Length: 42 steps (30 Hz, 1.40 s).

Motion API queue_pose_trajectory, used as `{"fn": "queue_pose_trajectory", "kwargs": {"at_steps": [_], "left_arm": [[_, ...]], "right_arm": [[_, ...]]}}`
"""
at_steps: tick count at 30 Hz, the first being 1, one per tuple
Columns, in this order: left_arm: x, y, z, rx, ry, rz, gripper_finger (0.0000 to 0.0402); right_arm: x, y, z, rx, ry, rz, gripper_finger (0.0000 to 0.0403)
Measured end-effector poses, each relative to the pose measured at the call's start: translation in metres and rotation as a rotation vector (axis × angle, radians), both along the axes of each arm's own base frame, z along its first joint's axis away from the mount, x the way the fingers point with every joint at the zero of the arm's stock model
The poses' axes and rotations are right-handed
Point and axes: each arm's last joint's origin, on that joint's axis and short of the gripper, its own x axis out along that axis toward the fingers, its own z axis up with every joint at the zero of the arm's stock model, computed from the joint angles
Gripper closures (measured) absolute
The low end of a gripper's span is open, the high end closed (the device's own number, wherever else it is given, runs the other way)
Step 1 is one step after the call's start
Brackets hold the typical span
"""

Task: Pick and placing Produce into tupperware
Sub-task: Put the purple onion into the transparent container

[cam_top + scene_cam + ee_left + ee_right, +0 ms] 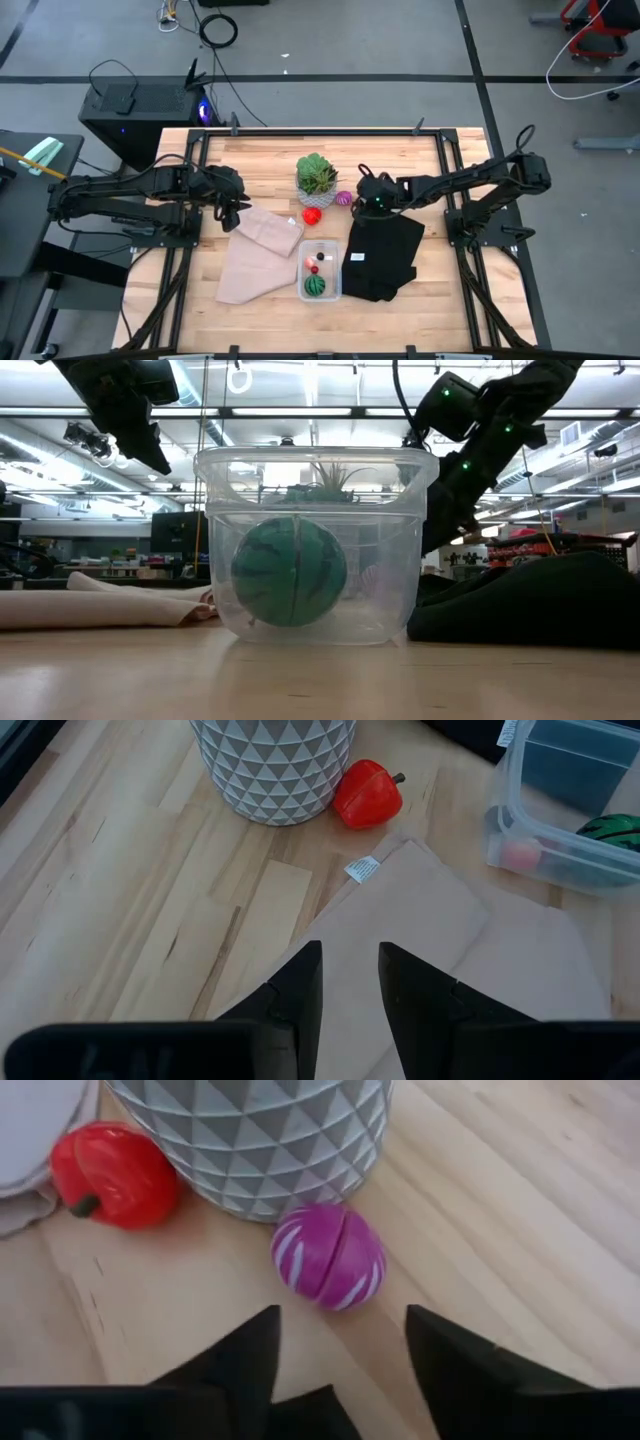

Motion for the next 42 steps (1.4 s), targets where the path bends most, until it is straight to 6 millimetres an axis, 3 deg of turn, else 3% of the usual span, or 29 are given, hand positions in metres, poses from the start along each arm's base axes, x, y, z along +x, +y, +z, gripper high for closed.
{"fn": "queue_pose_trajectory", "kwargs": {"at_steps": [8,16,31,42], "left_arm": [[0.0,0.0,0.0,0.0,0.0,0.0,0.0294],[0.0,0.0,0.0,-0.003,-0.001,0.003,0.0294],[0.0,0.0,0.0,-0.012,-0.002,0.014,0.0294],[0.0,0.0,0.0,-0.01,-0.001,0.011,0.0294]], "right_arm": [[0.002,-0.001,-0.009,-0.033,0.055,0.035,0.0075],[0.011,-0.004,-0.028,-0.024,0.063,0.005,0.002],[0.02,-0.015,-0.026,-0.027,-0.054,-0.07,0.0003],[0.029,-0.017,-0.034,0.043,-0.073,-0.024,0.0003]]}}
